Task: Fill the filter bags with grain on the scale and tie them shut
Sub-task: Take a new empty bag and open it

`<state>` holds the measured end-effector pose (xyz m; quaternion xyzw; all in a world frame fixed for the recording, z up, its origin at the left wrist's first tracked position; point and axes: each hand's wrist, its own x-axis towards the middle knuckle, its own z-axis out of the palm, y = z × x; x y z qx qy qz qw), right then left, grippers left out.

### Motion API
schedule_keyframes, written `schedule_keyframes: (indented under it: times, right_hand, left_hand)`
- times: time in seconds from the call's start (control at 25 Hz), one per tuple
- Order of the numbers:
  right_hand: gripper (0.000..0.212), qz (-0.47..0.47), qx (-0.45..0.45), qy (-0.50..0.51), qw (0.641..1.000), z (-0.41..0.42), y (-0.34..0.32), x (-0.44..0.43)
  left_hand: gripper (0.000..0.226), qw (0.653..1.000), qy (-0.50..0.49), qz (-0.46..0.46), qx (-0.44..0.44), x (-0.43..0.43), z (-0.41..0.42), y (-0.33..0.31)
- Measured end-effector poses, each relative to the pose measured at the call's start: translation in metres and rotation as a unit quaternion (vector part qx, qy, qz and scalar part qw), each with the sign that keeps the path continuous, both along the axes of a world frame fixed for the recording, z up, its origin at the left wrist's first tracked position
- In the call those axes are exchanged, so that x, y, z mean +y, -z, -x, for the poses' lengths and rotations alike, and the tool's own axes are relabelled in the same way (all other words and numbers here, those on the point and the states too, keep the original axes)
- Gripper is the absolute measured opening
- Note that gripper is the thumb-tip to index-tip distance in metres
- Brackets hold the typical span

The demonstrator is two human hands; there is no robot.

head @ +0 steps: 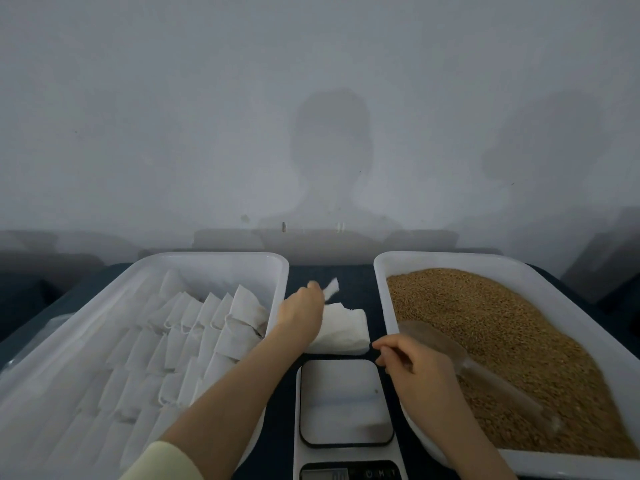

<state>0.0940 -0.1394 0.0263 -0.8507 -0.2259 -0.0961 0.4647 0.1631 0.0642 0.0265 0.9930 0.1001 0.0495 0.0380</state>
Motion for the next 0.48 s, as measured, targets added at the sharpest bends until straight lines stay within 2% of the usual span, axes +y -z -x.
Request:
schedule_keyframes:
  times: [0.12, 0.16, 0.2, 0.28, 0.36, 0.4, 0.48]
  right_hand:
    - [0.018, 0.01, 0.003, 0.002, 1.0, 0.0, 0.001, -0.001]
    - [0.017, 0.007, 0.005, 0.004, 1.0, 0.0, 0.001, 0.0]
    - [0.016, 0.001, 0.008, 0.006, 1.0, 0.0, 0.0, 0.001]
    - [0.019, -0.021, 0.02, 0.006, 1.0, 0.001, -0.004, 0.002]
    - [0.027, -0.039, 0.046, -0.014, 0.998, 0.002, -0.01, 0.005]
    - [0.032, -0.043, 0.053, -0.03, 0.997, 0.003, -0.011, 0.006]
    - [0.04, -0.063, 0.052, -0.052, 0.995, 0.004, -0.011, 0.006]
  left_hand:
    - [0.009, 0.991, -0.008, 0.06, -0.118, 0.004, 0.013, -0.014]
    - [0.002, 0.982, 0.009, 0.124, -0.142, 0.006, 0.022, -0.02]
    - [0.01, 0.966, 0.025, 0.204, -0.157, 0.006, 0.033, -0.023]
    - [0.016, 0.929, 0.073, 0.347, -0.107, 0.004, 0.059, -0.024]
    - [0.002, 0.87, 0.141, 0.472, -0.021, -0.001, 0.086, -0.02]
    - [0.007, 0.844, 0.17, 0.509, 0.014, -0.003, 0.096, -0.018]
    - [0.022, 0.83, 0.203, 0.517, 0.049, -0.005, 0.106, -0.013]
